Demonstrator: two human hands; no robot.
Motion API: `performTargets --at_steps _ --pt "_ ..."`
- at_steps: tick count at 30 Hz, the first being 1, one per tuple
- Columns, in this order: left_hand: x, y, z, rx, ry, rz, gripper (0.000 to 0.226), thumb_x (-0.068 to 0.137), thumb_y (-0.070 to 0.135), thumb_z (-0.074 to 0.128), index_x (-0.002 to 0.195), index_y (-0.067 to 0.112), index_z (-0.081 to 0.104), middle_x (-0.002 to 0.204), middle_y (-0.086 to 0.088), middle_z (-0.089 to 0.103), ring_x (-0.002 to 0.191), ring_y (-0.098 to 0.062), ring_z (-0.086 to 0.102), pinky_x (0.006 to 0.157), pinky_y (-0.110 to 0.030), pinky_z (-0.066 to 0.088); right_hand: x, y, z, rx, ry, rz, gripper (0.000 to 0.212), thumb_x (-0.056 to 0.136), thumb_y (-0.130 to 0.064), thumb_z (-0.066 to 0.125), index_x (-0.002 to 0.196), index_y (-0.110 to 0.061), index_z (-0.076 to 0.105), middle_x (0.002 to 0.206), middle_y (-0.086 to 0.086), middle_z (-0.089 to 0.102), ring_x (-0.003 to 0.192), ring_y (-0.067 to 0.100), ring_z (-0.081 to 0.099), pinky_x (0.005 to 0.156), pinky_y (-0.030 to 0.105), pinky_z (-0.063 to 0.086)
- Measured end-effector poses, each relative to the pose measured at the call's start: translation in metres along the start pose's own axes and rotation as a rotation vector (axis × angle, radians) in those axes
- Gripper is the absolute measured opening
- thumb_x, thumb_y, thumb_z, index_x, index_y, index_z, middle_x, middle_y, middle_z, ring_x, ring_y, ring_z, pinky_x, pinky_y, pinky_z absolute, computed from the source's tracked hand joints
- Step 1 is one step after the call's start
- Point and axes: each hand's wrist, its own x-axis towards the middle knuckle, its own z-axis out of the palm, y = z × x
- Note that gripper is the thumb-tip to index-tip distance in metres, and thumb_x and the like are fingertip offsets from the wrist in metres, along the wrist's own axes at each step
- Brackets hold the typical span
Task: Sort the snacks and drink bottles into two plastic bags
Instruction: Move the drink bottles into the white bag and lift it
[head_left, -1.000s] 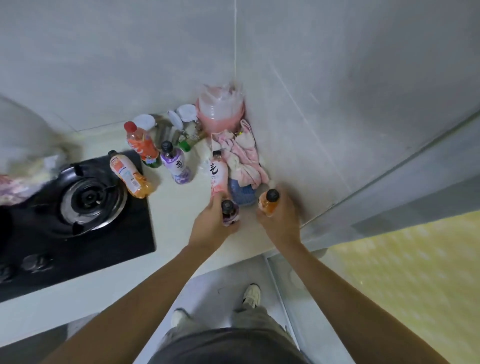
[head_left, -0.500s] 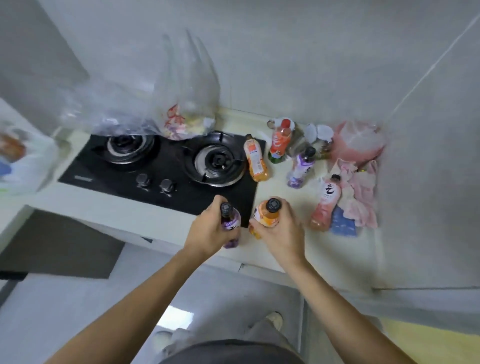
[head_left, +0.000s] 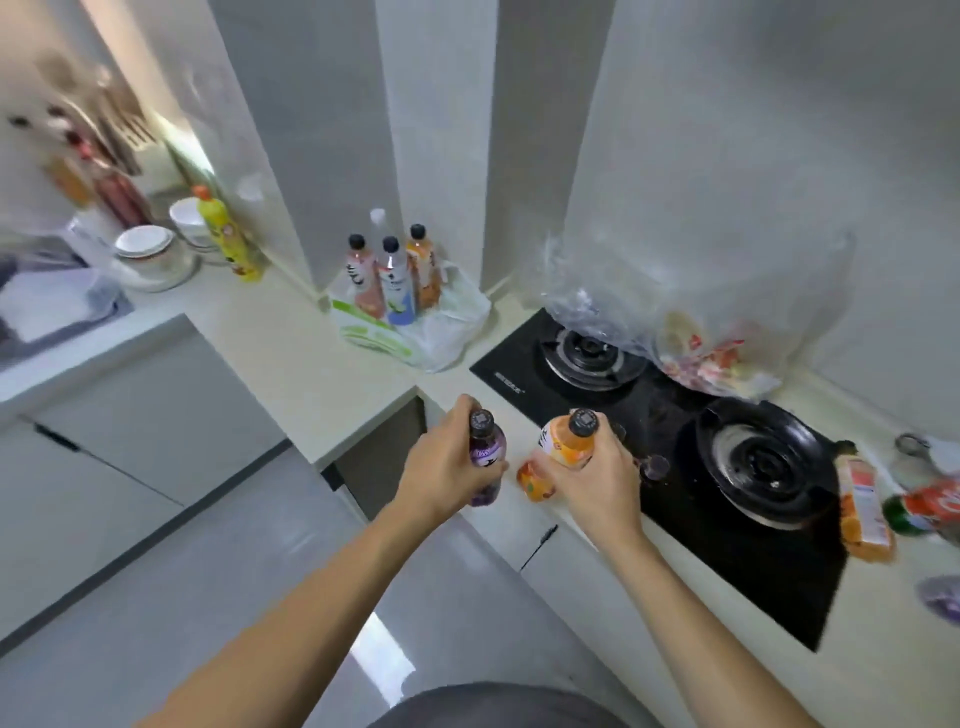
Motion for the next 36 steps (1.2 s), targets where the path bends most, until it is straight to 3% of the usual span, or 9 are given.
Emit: performTargets --at_steps 5,11,16,19,22,27,31,36 --pt "0.043 -0.060 -0.072 0.020 0.134 -0.069 0.054 0.074 0.040 0.080 0.101 0.027 0.034 0.086 0.009 0.059 0.073 -0.019 0.057 0.058 -0.034 0.043 0.055 -0.062 0.075 0.055 -0.079 -0.093 0.057 0.065 -0.049 0.092 0.108 -0.034 0.056 0.101 -0.017 0.067 0.095 0.008 0.067 0.089 0.040 0.057" --pt "0.131 -0.115 -0.120 0.019 0.196 -0.076 0.057 0.073 0.039 0.083 0.102 0.029 0.035 0.092 0.008 0.062 0.078 -0.019 0.060 0.063 -0.035 0.048 0.150 -0.102 0.153 0.124 -0.092 -0.132 0.063 0.062 -0.057 0.089 0.110 -0.032 0.058 0.101 -0.015 0.069 0.094 0.011 0.068 0.086 0.039 0.058" --pt "0.215 -0.136 -0.135 -0.081 0.217 -0.073 0.059 0.074 0.030 0.085 0.107 0.033 0.036 0.093 0.015 0.058 0.076 -0.001 0.056 0.059 -0.014 0.036 0.248 -0.116 0.192 0.195 -0.056 -0.085 0.063 0.062 -0.043 0.093 0.112 -0.031 0.058 0.107 -0.010 0.068 0.097 0.014 0.068 0.089 0.043 0.058" --pt "0.262 -0.147 -0.133 -0.128 0.201 -0.074 0.062 0.074 0.028 0.086 0.117 0.028 0.042 0.103 0.016 0.060 0.081 -0.001 0.054 0.065 -0.008 0.041 0.300 -0.119 0.204 0.204 -0.078 -0.083 0.061 0.064 -0.033 0.093 0.113 -0.030 0.057 0.106 -0.011 0.068 0.096 0.011 0.068 0.090 0.041 0.057" --pt "0.296 -0.161 -0.124 -0.112 0.173 -0.068 0.057 0.073 0.029 0.086 0.106 0.029 0.039 0.102 0.007 0.062 0.088 -0.016 0.057 0.070 -0.031 0.049 0.337 -0.116 0.218 0.168 -0.129 -0.085 0.062 0.066 -0.026 0.092 0.116 -0.031 0.055 0.109 -0.010 0.067 0.098 0.010 0.067 0.091 0.039 0.057" --pt "0.326 -0.181 -0.105 -0.079 0.133 -0.003 0.053 0.075 0.024 0.086 0.103 0.024 0.041 0.098 0.005 0.056 0.086 -0.017 0.053 0.072 -0.043 0.051 0.374 -0.104 0.247 0.108 -0.184 -0.113 0.063 0.064 -0.018 0.092 0.113 -0.032 0.054 0.111 -0.006 0.063 0.105 0.015 0.063 0.092 0.039 0.055" --pt "0.328 -0.195 -0.090 -0.090 0.078 0.030 0.047 0.079 0.023 0.084 0.102 0.020 0.043 0.097 0.002 0.055 0.086 -0.019 0.051 0.072 -0.045 0.049 0.389 -0.087 0.271 0.080 -0.232 -0.112 0.064 0.058 -0.020 0.089 0.112 -0.032 0.058 0.114 -0.008 0.059 0.112 0.016 0.060 0.097 0.045 0.053" --pt "0.335 -0.199 -0.086 -0.091 0.069 0.089 0.046 0.082 0.023 0.082 0.110 0.024 0.045 0.108 0.006 0.051 0.097 -0.016 0.050 0.077 -0.036 0.048 0.400 -0.078 0.286 0.051 -0.223 -0.094 0.070 0.057 -0.015 0.094 0.119 -0.022 0.062 0.120 -0.002 0.057 0.118 0.018 0.056 0.103 0.043 0.049"
